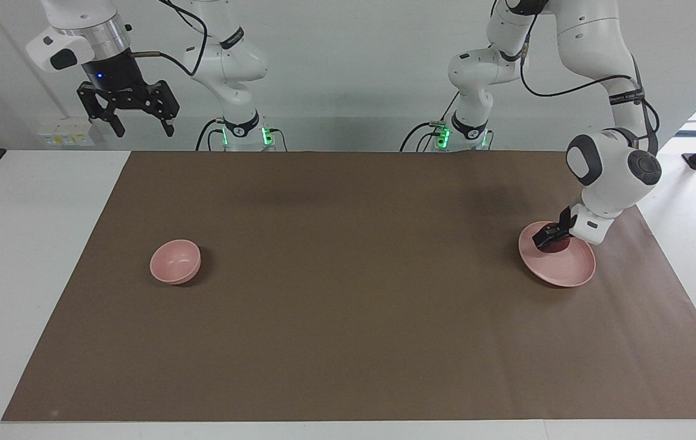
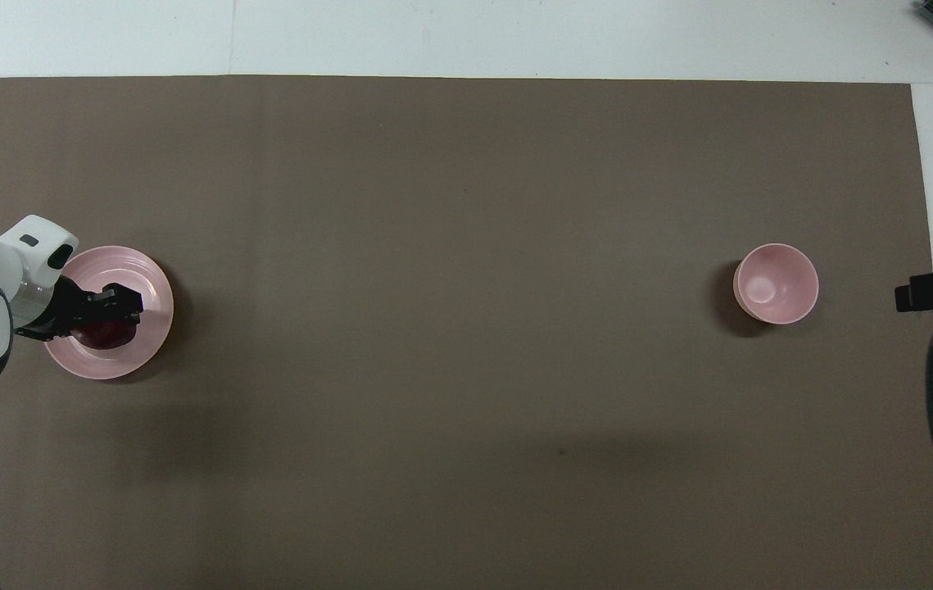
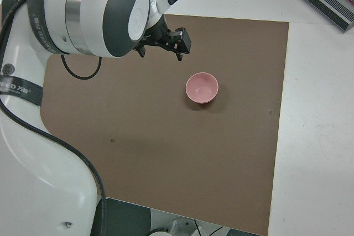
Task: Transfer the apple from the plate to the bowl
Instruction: 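Lift the apple with the left gripper while the right gripper reaches toward it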
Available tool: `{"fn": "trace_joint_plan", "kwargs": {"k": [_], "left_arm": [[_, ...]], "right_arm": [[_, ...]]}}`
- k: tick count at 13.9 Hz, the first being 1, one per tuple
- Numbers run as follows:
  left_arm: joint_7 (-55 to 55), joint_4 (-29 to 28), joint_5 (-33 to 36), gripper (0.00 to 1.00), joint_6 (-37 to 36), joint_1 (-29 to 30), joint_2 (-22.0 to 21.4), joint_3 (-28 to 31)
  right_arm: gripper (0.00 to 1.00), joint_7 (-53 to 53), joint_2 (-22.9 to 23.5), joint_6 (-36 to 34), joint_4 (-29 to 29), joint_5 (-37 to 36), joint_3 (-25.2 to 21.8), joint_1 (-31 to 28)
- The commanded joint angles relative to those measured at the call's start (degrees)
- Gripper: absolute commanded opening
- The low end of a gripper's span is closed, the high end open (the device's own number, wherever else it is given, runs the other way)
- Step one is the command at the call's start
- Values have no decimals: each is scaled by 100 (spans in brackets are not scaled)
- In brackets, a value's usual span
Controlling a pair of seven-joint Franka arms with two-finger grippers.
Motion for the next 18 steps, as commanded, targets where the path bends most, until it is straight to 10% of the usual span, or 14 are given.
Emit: {"fn": "trace_joint_plan", "kwargs": {"k": [1, 18], "left_arm": [[-243, 502, -288, 0, -699, -25, 11, -11], [-4487, 855, -5049, 0, -2239, -1413, -6, -99]], "right_arm": [[100, -142, -64, 90, -170, 624, 0, -194], [100, -2172, 15, 1250, -2261, 4825, -9, -476]]}}
